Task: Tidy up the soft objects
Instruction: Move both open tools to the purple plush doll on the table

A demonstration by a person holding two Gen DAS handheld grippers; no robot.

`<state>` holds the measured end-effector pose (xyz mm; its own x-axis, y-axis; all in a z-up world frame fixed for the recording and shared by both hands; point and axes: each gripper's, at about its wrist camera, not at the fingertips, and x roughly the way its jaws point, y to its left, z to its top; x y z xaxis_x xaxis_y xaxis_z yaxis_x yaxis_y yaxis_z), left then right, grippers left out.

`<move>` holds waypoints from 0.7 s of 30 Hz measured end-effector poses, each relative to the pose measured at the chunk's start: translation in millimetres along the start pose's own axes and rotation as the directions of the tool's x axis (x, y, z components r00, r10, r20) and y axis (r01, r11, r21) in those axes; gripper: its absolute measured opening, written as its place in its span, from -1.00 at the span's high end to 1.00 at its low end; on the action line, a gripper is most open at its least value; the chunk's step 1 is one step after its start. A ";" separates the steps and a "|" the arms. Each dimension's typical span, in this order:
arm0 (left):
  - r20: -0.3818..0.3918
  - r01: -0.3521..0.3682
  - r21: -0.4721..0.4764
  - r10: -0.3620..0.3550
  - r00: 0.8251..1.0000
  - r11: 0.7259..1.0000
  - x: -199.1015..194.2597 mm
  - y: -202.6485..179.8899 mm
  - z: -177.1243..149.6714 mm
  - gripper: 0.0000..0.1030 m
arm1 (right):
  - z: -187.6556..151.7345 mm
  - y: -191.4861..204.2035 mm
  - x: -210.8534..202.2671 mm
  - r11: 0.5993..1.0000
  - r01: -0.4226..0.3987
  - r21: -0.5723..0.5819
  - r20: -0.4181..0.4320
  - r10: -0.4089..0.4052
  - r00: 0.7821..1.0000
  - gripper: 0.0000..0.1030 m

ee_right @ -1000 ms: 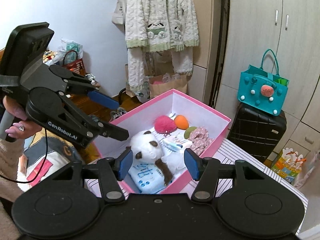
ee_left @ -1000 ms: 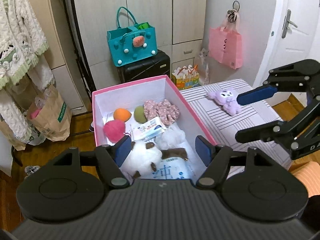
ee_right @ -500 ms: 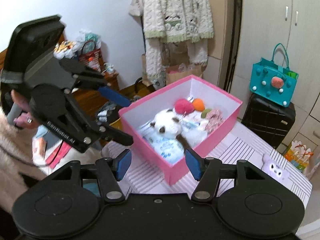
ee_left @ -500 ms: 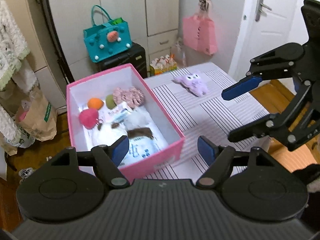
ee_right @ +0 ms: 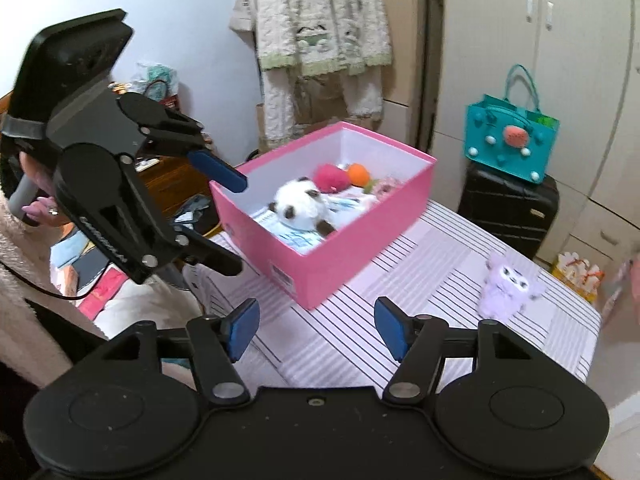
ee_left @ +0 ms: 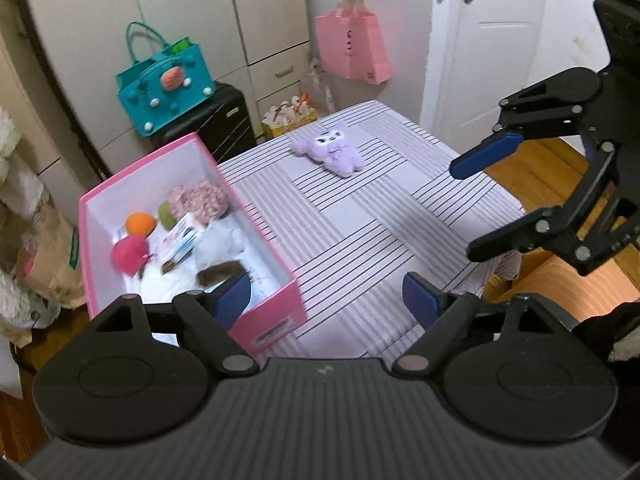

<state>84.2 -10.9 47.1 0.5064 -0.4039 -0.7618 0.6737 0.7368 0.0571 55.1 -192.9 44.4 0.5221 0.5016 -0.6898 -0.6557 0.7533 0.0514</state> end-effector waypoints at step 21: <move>0.203 0.052 -0.147 -0.021 0.979 0.988 75.5 -8.7 44.1 -0.67 | -46.2 -77.1 29.8 0.980 0.197 0.008 0.152 -0.196 0.969 -0.41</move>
<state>140.3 -71.6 17.6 0.5907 -0.5211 -0.6161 0.6125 0.7866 -0.0780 96.0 -255.7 -13.5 0.7174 0.4028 -0.5684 -0.5353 0.8409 -0.0797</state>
